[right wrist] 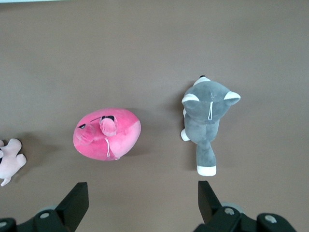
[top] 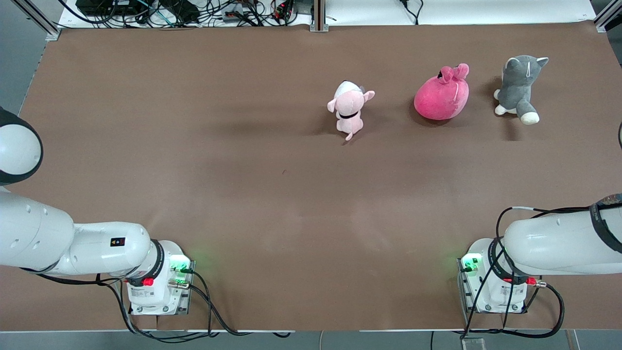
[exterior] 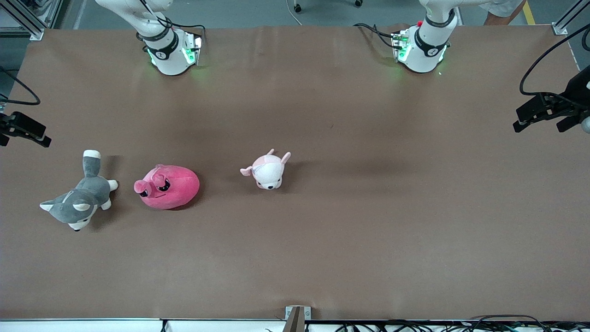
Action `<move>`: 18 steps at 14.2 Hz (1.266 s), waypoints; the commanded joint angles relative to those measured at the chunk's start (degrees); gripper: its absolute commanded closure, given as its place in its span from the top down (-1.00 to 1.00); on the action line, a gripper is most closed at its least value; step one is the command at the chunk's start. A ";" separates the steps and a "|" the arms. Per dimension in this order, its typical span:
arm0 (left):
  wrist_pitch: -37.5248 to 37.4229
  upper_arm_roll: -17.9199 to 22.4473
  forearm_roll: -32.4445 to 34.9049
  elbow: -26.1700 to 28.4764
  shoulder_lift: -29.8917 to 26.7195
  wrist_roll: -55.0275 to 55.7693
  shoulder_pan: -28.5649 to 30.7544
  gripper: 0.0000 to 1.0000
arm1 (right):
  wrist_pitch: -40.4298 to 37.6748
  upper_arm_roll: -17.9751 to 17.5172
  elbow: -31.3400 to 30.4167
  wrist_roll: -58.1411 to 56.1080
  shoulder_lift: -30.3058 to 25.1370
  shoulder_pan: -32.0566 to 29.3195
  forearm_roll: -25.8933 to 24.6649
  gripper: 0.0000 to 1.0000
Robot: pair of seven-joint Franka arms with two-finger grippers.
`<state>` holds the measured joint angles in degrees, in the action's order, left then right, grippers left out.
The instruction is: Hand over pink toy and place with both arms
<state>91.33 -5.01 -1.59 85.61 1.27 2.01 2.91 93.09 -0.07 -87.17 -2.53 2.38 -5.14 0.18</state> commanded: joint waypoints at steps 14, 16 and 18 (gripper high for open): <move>-0.01 0.09 -0.52 0.79 -1.09 -0.16 0.08 1.00 | 3.66 -0.55 -6.00 -0.02 -4.75 -0.66 0.53 1.00; -0.10 -0.08 -0.09 0.79 -1.09 -0.07 0.08 1.00 | 4.03 -0.55 -6.00 -0.20 -4.75 -0.57 0.53 1.00; -0.19 -0.08 0.09 0.88 -1.09 -0.07 0.08 1.00 | 3.85 -0.55 -6.09 -0.37 -4.75 -0.48 0.09 1.00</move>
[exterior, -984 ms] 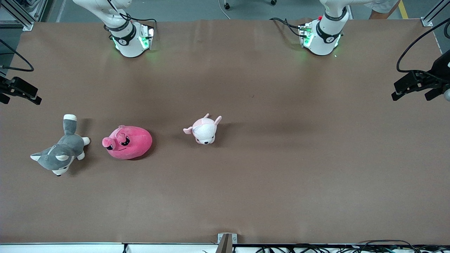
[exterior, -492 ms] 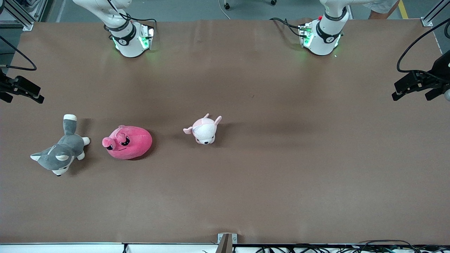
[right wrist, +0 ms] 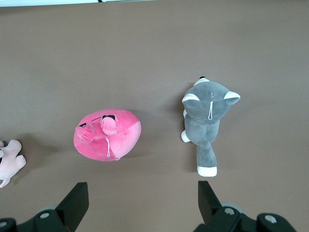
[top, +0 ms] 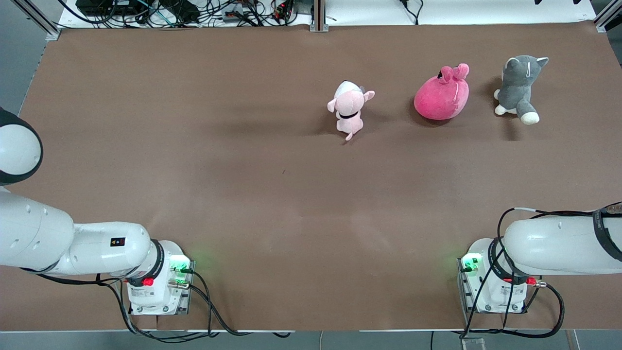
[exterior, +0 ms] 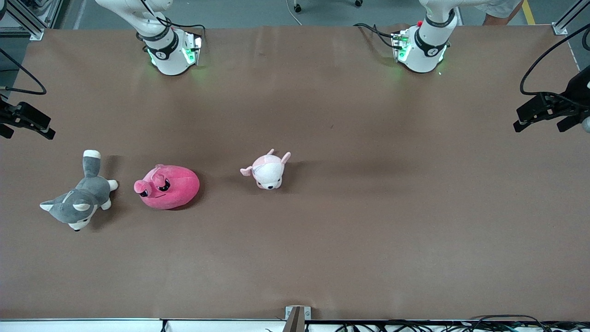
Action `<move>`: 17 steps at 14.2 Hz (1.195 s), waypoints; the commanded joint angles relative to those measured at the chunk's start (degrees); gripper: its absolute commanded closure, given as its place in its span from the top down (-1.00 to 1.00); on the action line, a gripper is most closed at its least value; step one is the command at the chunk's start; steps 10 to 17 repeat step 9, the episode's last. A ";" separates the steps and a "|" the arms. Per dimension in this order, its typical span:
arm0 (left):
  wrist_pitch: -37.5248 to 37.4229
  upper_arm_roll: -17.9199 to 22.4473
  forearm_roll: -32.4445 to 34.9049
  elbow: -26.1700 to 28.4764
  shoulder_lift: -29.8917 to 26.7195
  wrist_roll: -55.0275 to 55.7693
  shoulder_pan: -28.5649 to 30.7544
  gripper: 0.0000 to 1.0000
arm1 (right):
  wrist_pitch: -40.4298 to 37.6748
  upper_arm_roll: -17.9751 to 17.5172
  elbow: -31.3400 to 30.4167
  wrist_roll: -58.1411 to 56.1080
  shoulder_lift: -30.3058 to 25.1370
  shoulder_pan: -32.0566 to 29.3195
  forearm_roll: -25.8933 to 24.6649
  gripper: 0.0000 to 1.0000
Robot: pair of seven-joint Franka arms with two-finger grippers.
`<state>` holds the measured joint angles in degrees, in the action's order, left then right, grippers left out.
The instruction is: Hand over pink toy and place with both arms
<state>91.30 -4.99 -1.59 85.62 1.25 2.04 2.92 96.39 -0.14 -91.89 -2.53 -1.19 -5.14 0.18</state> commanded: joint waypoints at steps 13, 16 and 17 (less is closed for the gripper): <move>-0.33 -0.19 0.09 0.86 -1.08 -0.02 0.06 1.00 | 0.81 -0.47 -2.76 -0.20 -1.54 -0.31 0.00 1.00; -0.33 -0.19 0.09 0.86 -1.08 -0.02 0.06 1.00 | 0.81 -0.47 -2.76 -0.20 -1.54 -0.31 0.00 1.00; -0.33 -0.19 0.09 0.86 -1.08 -0.02 0.06 1.00 | 0.81 -0.47 -2.76 -0.20 -1.54 -0.31 0.00 1.00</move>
